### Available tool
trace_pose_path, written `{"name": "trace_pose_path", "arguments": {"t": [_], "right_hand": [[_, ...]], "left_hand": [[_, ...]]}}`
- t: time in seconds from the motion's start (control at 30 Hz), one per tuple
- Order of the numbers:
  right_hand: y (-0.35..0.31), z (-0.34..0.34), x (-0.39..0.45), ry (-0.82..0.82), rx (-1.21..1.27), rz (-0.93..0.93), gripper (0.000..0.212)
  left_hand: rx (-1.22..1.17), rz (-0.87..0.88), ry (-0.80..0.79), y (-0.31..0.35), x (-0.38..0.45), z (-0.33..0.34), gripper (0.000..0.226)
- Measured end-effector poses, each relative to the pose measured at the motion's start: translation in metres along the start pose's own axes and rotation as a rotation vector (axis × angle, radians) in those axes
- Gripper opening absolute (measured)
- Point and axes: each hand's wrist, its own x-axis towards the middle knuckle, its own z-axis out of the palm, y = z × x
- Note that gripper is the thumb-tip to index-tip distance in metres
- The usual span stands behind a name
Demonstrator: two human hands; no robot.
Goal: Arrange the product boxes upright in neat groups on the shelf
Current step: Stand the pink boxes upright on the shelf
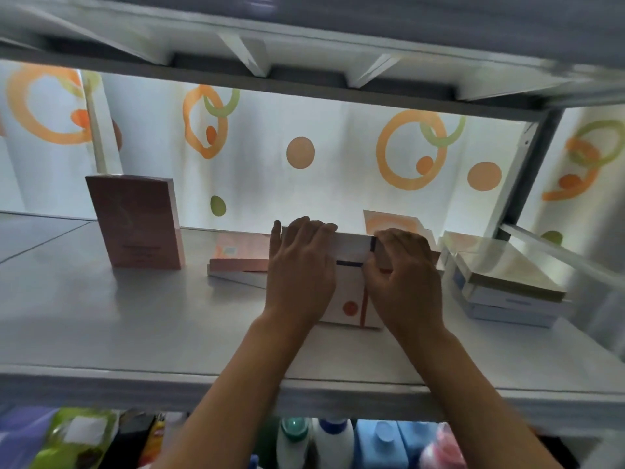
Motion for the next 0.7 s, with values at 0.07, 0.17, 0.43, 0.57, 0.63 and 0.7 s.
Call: {"name": "trace_pose_path", "arguments": {"t": [0.07, 0.17, 0.43, 0.57, 0.63, 0.7], "right_hand": [[0.000, -0.003, 0.001, 0.010, 0.011, -0.008, 0.038], [-0.002, -0.006, -0.002, 0.014, -0.003, -0.042, 0.039], [-0.007, -0.005, -0.001, -0.019, 0.014, -0.078, 0.042], [-0.009, -0.006, 0.002, 0.021, 0.037, -0.052, 0.040], [-0.010, -0.005, 0.001, 0.025, 0.045, -0.055, 0.039], [-0.009, -0.004, -0.002, -0.008, 0.054, -0.047, 0.039]], "left_hand": [[0.005, 0.010, -0.013, 0.002, 0.000, -0.003, 0.047], [0.013, 0.035, -0.026, 0.002, -0.001, -0.006, 0.055], [0.150, 0.108, -0.133, -0.013, -0.008, -0.009, 0.059], [0.142, 0.085, -0.175, -0.022, -0.010, -0.008, 0.058], [0.128, 0.065, -0.179, -0.023, -0.013, -0.008, 0.058], [0.092, 0.038, -0.213, -0.021, -0.019, -0.007, 0.057]]}}
